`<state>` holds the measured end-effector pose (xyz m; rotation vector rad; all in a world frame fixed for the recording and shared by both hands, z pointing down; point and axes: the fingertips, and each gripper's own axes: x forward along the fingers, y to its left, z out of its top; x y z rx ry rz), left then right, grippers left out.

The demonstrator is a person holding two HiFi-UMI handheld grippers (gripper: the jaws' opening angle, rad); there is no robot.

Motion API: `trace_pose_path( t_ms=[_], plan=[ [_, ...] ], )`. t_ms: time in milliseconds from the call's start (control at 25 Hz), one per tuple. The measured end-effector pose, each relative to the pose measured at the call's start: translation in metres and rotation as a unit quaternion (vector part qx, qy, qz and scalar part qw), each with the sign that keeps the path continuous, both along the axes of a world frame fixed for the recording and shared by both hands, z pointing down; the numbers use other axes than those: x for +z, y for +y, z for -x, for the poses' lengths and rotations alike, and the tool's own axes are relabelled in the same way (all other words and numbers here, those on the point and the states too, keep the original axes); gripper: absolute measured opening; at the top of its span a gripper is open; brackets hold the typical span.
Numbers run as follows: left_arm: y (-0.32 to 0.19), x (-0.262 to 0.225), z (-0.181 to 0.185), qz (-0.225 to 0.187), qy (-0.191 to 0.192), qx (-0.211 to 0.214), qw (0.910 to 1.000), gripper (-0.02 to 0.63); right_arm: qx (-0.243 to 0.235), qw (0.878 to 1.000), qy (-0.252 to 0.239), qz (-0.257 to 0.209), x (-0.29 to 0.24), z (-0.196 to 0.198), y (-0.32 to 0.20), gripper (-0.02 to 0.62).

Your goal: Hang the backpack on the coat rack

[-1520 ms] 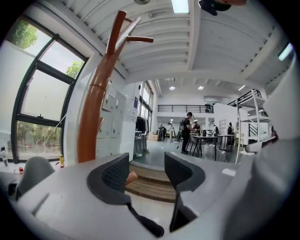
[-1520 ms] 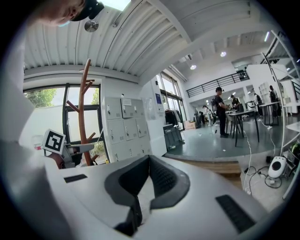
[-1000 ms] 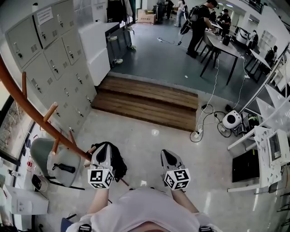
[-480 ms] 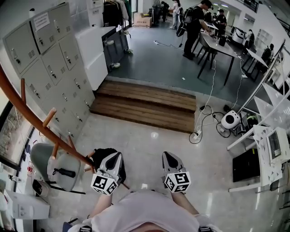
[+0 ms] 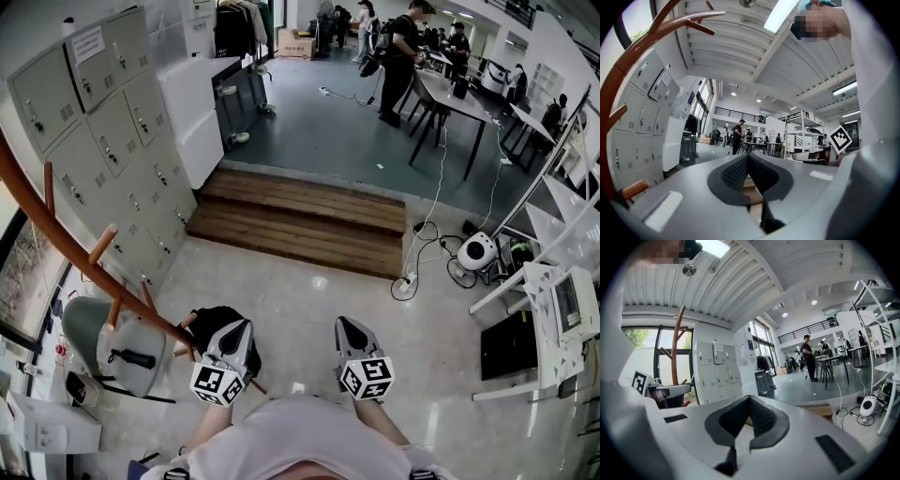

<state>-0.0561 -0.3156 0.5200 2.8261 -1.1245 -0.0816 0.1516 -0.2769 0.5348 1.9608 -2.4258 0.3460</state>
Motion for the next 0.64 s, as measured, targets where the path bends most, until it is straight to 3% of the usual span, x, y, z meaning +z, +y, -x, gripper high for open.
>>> trace_pose_path(
  t_ms=[640],
  plan=[
    [-0.0004,0.0101,-0.0071,0.010,-0.009,0.004,0.9999,0.011,-0.002,1.000,-0.004,0.002,0.0007,-0.0033,-0.0004,0.008]
  ],
)
